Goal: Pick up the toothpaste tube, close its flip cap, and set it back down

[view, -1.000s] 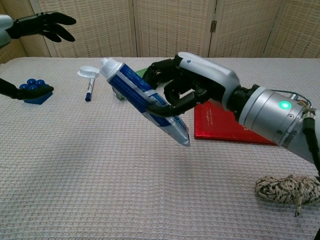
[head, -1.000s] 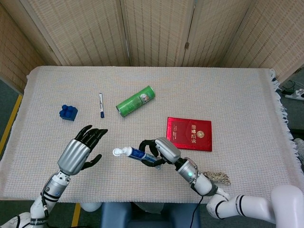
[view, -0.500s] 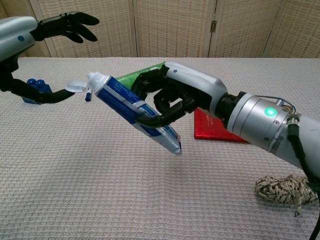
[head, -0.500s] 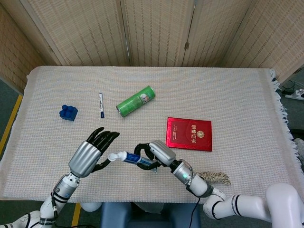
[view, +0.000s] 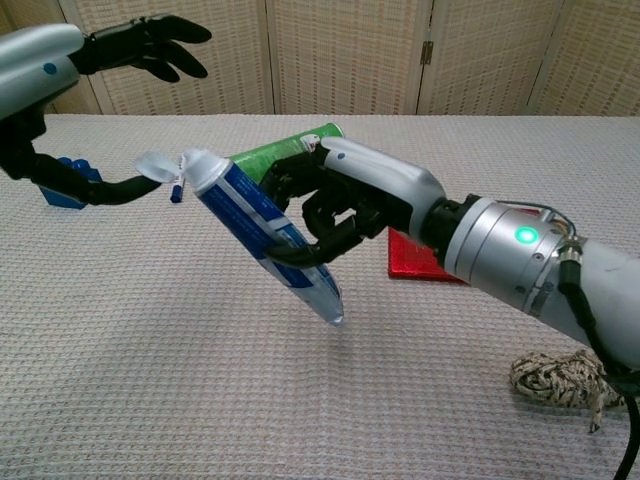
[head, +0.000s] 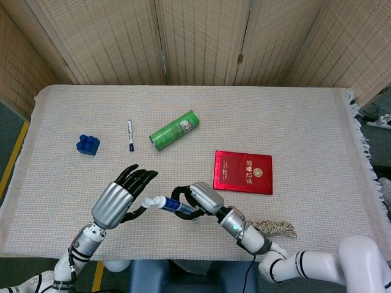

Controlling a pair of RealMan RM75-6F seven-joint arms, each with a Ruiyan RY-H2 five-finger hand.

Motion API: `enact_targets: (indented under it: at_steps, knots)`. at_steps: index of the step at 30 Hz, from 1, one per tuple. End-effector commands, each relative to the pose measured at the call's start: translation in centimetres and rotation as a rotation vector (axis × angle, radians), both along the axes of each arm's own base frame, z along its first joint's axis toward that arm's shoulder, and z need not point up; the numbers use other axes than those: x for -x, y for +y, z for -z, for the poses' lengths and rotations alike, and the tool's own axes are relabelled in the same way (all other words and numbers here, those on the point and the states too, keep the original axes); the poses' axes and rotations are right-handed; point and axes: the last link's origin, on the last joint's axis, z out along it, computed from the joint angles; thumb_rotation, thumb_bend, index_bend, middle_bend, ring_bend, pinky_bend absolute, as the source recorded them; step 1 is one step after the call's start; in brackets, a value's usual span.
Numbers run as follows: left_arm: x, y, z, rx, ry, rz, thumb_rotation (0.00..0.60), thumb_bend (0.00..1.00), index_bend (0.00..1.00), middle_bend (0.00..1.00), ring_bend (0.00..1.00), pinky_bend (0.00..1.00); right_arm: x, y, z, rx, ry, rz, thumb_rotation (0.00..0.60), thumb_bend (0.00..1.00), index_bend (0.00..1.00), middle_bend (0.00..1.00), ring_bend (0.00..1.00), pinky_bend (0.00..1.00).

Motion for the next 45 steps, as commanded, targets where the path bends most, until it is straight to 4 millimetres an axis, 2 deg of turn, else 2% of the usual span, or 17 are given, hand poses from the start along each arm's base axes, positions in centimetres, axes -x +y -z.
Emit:
enact_targets:
  at_steps: [1, 22, 28, 32, 34, 36, 38, 39, 41, 45]
  knots:
    - [-0.4, 0.0, 0.1, 0.007, -0.004, 0.006, 0.6, 0.37, 0.04, 0.19, 0.2, 0.16, -0.1, 0.0, 0.2, -0.002, 0.005, 0.001, 0.6, 1.0, 0.7, 0.68, 0.76, 0.71]
    - [-2.3, 0.4, 0.1, 0.048, 0.006, 0.04, 0.6, 0.37, 0.04, 0.19, 0.2, 0.16, -0.6, 0.4, 1.2, -0.006, 0.072, -0.02, 0.6, 1.0, 0.7, 0.69, 0.76, 0.72]
    - [-1.5, 1.3, -1.3, 0.124, -0.103, -0.078, 0.6, 0.36, 0.04, 0.19, 0.19, 0.14, -0.1, -0.1, 0.6, 0.011, 0.082, -0.012, 0.6, 1.0, 0.7, 0.69, 0.76, 0.72]
    - [-1.4, 1.4, -2.2, 0.229, -0.222, -0.154, 0.589, 0.28, 0.05, 0.17, 0.15, 0.06, -0.3, -0.2, 0.2, 0.017, 0.083, -0.018, 0.6, 1.0, 0.7, 0.69, 0.76, 0.72]
    - [-1.4, 1.5, -2.4, 0.267, -0.262, -0.171, 0.522, 0.24, 0.05, 0.16, 0.13, 0.03, -0.5, -0.1, 0.1, 0.016, 0.082, -0.022, 0.6, 1.0, 0.7, 0.69, 0.76, 0.72]
    - [-1.4, 1.5, -2.4, 0.344, -0.314, -0.206, 0.328, 0.19, 0.05, 0.13, 0.1, 0.0, -1.4, 0.1, 0.3, 0.011, 0.083, -0.043, 0.6, 1.0, 0.7, 0.69, 0.76, 0.72]
    - [-1.4, 1.6, -2.3, 0.377, -0.315, -0.212, 0.162, 0.17, 0.04, 0.11, 0.07, 0.0, -2.1, 0.3, 0.5, 0.011, 0.088, -0.054, 0.6, 1.0, 0.7, 0.69, 0.76, 0.72]
    - [-1.5, 1.6, -2.1, 0.387, -0.309, -0.214, 0.097, 0.16, 0.04, 0.1, 0.06, 0.0, -2.5, 0.5, 0.6, 0.01, 0.092, -0.06, 0.6, 1.0, 0.7, 0.69, 0.76, 0.72]
    - [-1.6, 1.7, -1.9, 0.392, -0.3, -0.212, 0.022, 0.14, 0.04, 0.09, 0.06, 0.0, -3.1, 0.7, 0.8, 0.009, 0.097, -0.065, 0.6, 1.0, 0.7, 0.69, 0.77, 0.72]
    - [-1.9, 1.6, -1.4, 0.379, -0.267, -0.201, 0.0, 0.13, 0.03, 0.09, 0.05, 0.0, -4.3, 1.0, 1.0, 0.016, 0.103, -0.061, 0.6, 1.0, 0.7, 0.69, 0.77, 0.72]
